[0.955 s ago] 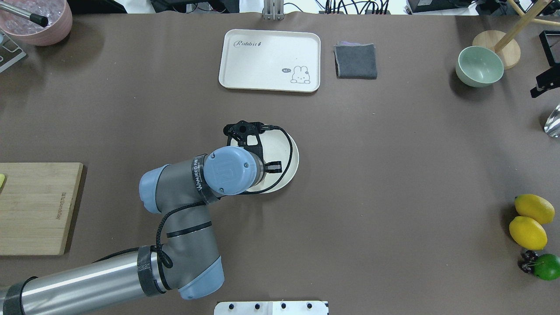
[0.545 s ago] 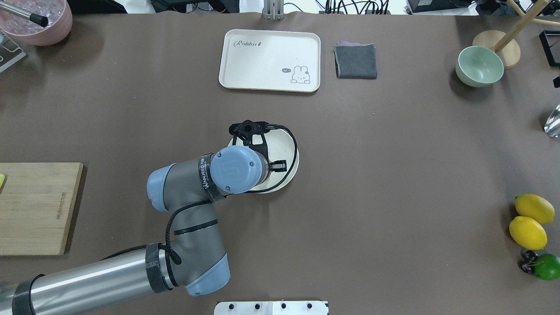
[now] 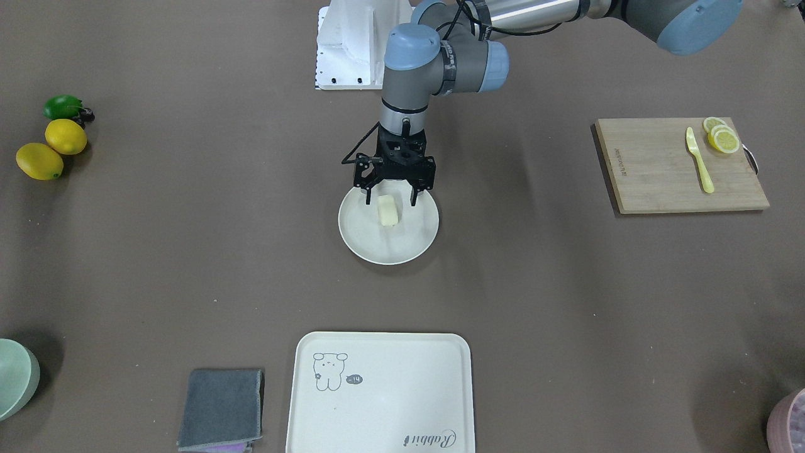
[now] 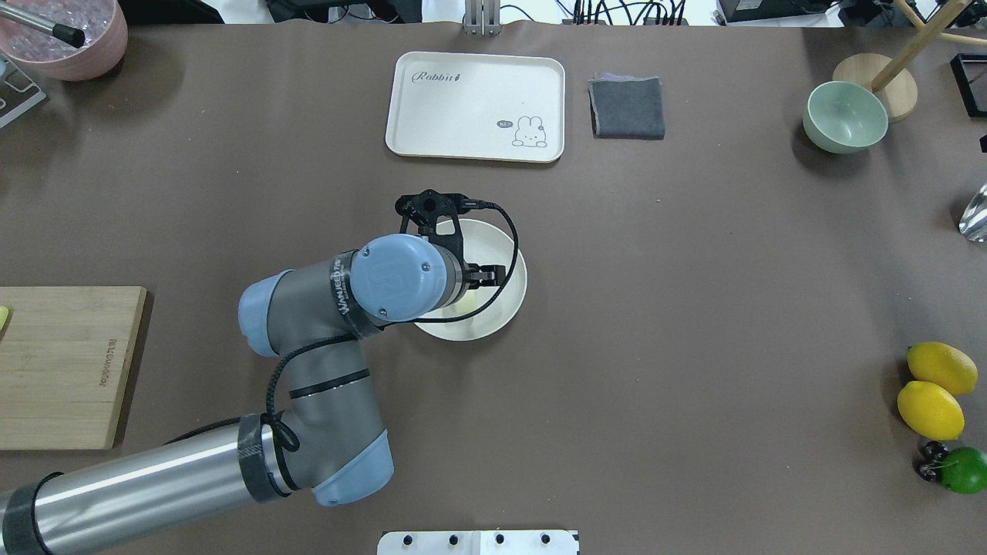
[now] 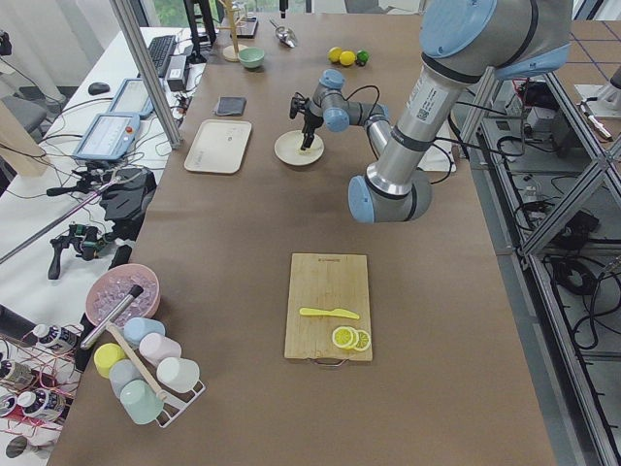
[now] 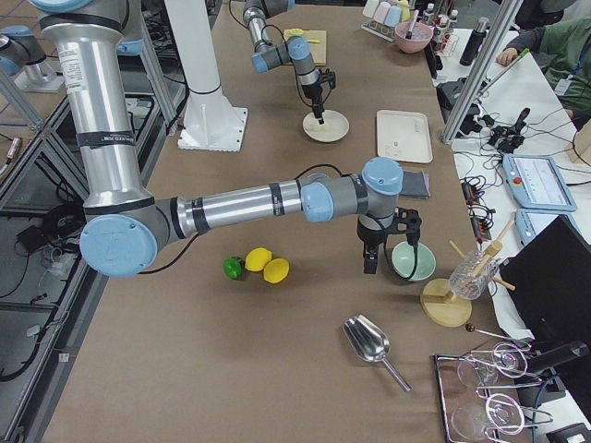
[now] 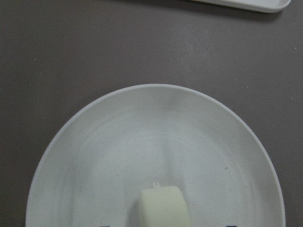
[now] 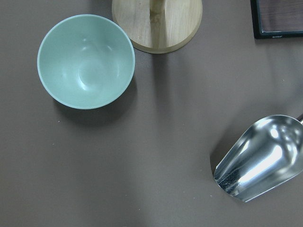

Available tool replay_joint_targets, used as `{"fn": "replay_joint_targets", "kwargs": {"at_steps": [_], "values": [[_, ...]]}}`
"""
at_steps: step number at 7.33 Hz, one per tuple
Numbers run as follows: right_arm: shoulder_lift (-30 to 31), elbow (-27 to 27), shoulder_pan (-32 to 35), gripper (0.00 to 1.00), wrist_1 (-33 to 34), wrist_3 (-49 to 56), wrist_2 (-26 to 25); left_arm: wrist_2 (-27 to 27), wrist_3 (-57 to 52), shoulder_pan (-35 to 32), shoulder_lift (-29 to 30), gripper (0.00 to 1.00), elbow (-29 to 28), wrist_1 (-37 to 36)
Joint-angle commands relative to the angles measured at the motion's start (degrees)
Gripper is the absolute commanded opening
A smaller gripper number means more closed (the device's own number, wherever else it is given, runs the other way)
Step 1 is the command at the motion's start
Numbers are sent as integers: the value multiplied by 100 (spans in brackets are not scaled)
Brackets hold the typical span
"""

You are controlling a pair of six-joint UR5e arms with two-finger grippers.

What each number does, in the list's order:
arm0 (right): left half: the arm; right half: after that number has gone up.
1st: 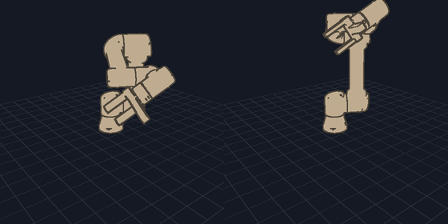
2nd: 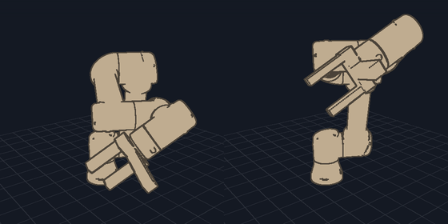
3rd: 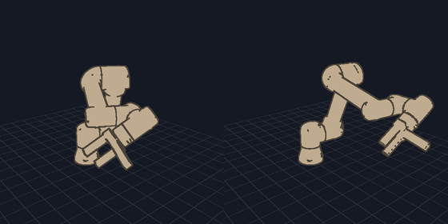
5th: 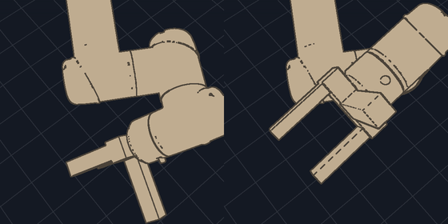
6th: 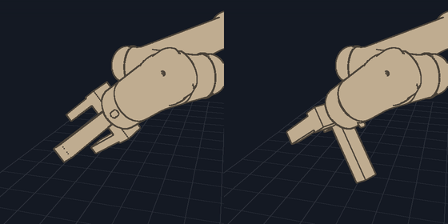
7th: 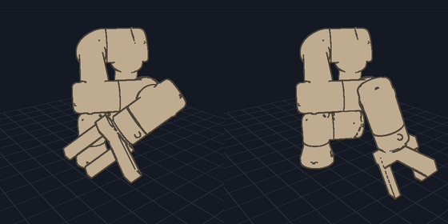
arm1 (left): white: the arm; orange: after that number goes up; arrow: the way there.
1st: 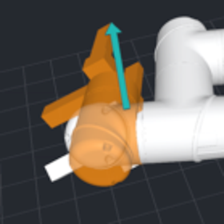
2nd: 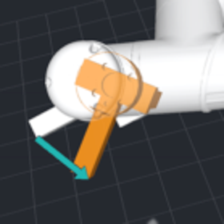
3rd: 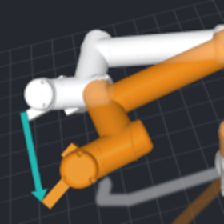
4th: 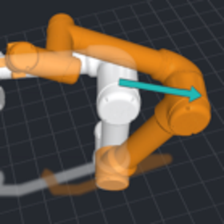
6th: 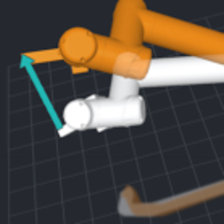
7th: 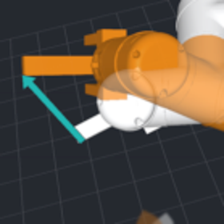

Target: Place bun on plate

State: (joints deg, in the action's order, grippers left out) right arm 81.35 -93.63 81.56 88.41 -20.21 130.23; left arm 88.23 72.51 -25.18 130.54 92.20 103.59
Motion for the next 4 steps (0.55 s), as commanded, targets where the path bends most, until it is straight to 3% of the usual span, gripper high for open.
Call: {"fn": "replay_joint_targets", "kwargs": {"at_steps": [1,3,4], "values": [[12,37,0,100,0,0,11,53,-597,-590,-571,98,553,38],[4,38,9,100,0,-9,28,367,-685,-1590,-1211,98,834,509],[3,38,9,100,0,-9,37,1005,-781,-2117,-1650,98,792,974]]}}
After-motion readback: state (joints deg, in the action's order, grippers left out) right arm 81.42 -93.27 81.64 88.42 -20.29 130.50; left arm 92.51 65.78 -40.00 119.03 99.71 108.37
